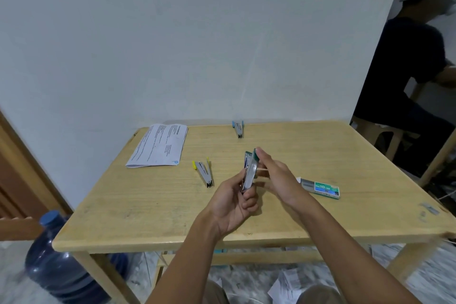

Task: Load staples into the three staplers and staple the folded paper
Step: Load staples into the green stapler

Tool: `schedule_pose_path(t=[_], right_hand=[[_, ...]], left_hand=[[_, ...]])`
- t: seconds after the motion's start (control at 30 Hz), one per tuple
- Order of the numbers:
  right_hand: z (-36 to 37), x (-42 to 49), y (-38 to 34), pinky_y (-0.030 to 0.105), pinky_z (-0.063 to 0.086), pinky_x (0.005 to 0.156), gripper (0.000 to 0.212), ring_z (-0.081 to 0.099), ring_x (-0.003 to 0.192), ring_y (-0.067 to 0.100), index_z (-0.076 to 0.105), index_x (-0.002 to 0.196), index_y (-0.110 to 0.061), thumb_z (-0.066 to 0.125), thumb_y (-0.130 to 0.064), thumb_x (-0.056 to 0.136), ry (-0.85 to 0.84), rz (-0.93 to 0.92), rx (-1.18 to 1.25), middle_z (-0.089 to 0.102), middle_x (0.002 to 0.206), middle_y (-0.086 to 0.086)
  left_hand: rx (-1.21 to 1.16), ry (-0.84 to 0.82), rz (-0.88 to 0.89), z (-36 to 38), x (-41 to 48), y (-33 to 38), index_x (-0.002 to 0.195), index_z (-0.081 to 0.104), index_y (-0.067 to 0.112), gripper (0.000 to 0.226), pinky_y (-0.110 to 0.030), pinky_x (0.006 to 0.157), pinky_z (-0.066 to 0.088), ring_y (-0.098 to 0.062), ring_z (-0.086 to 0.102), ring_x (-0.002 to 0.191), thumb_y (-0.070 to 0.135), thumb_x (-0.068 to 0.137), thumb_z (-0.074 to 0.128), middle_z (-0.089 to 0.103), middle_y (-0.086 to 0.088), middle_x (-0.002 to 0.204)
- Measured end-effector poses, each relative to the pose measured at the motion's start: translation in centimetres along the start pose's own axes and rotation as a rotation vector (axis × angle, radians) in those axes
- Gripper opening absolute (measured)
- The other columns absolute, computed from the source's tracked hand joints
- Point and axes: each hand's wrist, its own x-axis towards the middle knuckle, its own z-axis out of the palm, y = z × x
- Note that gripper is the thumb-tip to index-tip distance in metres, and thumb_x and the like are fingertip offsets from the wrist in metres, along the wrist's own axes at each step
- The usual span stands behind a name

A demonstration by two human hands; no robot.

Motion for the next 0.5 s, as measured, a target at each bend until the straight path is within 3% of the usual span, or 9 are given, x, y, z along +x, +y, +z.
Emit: schedule_pose_path(t=[0.1, 0.2, 0.37, 0.5], right_hand=[[0.3, -0.25, -0.29, 0.038, 0.055, 0.092, 0.053, 0.071, 0.091, 0.02, 0.075, 0.098, -0.006, 0.064, -0.056, 0.084, -0.069, 0.03, 0.216, 0.073, 0.088, 0.007], [0.57, 0.06, -0.43, 0.037, 0.055, 0.092, 0.051, 0.067, 0.084, 0.017, 0.073, 0.098, -0.005, 0.069, -0.051, 0.078, -0.028, 0.029, 0.304, 0.07, 0.083, 0.006], [1.08, 0.55, -0.27, 0.033, 0.054, 0.088, 0.055, 0.062, 0.073, 0.013, 0.072, 0.1, -0.011, 0.072, -0.057, 0.071, 0.023, 0.034, 0.292, 0.068, 0.078, 0.0], [1.07, 0.42, -0.43, 0.034, 0.053, 0.092, 0.051, 0.057, 0.076, 0.015, 0.073, 0.103, -0.009, 0.07, -0.054, 0.078, 0.029, 0.036, 0.253, 0.066, 0.082, 0.001]], left_hand=[[-0.015, -0.014, 0.008, -0.07, 0.05, 0.04, 0.092, 0.061, 0.013, 0.026, -0.026, 0.053, 0.022, -0.012, 0.029, 0.045, 0.035, 0.097, 0.048, 0.034, -0.001, 0.054], [-0.023, -0.008, 0.023, -0.06, -0.02, -0.03, 0.097, 0.063, 0.013, 0.028, -0.028, 0.054, 0.02, -0.014, 0.029, 0.046, 0.036, 0.095, 0.048, 0.032, -0.003, 0.055], [-0.005, -0.017, 0.018, 0.13, -0.1, -0.06, 0.109, 0.058, 0.012, 0.033, -0.027, 0.052, 0.024, -0.015, 0.032, 0.045, 0.039, 0.098, 0.044, 0.033, -0.004, 0.054], [0.022, -0.009, 0.021, 0.46, -0.31, -0.07, 0.099, 0.062, 0.011, 0.031, -0.026, 0.051, 0.023, -0.014, 0.03, 0.045, 0.039, 0.094, 0.05, 0.032, -0.004, 0.054]])
